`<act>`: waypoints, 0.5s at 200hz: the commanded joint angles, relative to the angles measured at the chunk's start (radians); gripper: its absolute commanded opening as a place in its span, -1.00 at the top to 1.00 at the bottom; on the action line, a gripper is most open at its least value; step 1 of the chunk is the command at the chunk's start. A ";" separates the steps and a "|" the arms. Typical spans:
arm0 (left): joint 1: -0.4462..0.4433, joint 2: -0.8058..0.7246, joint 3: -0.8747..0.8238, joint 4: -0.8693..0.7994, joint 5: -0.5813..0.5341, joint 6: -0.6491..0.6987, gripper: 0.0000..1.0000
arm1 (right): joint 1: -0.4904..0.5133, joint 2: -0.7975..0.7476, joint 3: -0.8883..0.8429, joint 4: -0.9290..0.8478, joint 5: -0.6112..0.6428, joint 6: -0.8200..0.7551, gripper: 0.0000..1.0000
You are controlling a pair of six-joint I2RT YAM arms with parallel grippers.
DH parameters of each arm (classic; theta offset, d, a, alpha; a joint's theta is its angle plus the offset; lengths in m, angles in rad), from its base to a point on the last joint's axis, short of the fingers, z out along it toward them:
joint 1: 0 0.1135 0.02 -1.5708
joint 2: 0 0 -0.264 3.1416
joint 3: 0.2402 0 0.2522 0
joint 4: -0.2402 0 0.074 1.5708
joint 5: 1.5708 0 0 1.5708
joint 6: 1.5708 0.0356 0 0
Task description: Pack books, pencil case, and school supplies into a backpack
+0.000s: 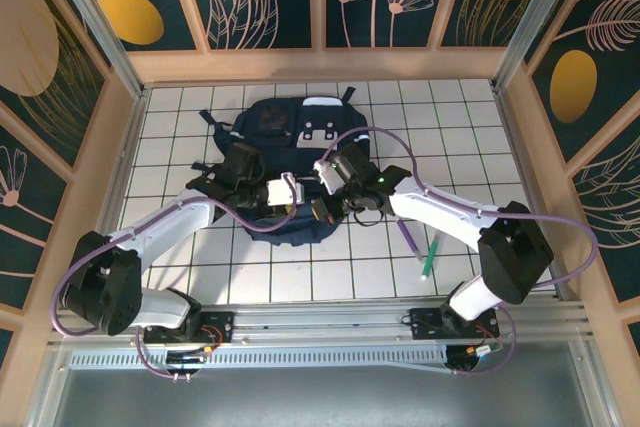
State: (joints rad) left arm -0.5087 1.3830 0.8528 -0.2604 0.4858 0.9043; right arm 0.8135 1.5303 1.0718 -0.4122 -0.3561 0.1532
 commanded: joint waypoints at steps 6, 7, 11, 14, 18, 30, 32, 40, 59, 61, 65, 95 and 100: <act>-0.014 0.035 0.027 0.062 -0.023 -0.006 0.21 | 0.009 -0.032 0.048 0.010 -0.026 -0.047 1.00; -0.014 0.035 0.027 0.063 -0.023 -0.005 0.22 | 0.008 -0.032 0.049 0.009 -0.024 -0.046 1.00; -0.016 0.037 0.026 0.065 -0.020 -0.005 0.25 | 0.010 -0.032 0.050 0.007 -0.017 -0.044 1.00; -0.015 0.039 0.024 0.066 -0.018 -0.004 0.28 | 0.009 -0.032 0.050 0.005 -0.010 -0.043 1.00; -0.016 0.042 0.021 0.066 -0.017 -0.001 0.33 | 0.008 -0.033 0.052 0.001 0.000 -0.040 1.00; -0.017 0.051 0.017 0.054 -0.010 0.007 0.49 | 0.004 -0.030 0.061 -0.019 0.038 -0.031 1.00; -0.017 0.053 0.017 0.050 -0.008 0.012 0.55 | 0.003 -0.029 0.062 -0.023 0.047 -0.030 1.00; -0.017 0.058 0.019 0.024 0.003 0.033 0.73 | -0.003 -0.029 0.069 -0.043 0.069 -0.025 1.00; -0.017 0.069 0.010 0.002 0.032 0.029 0.38 | -0.021 -0.034 0.080 -0.077 0.084 -0.018 1.00; -0.017 0.070 0.010 0.003 0.037 0.025 0.31 | -0.023 -0.035 0.080 -0.079 0.083 -0.020 1.00; -0.017 0.074 0.009 0.003 0.048 0.018 0.23 | -0.025 -0.040 0.082 -0.081 0.080 -0.022 1.00; -0.031 0.105 0.015 0.036 0.122 -0.029 0.14 | -0.029 -0.068 0.076 -0.062 0.036 -0.037 1.00; -0.035 0.115 0.019 0.046 0.120 -0.038 0.15 | -0.028 -0.069 0.078 -0.060 0.031 -0.037 1.00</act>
State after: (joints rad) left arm -0.5262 1.4532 0.8577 -0.2367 0.5346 0.9028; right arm 0.7879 1.5211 1.1065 -0.4934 -0.2893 0.1356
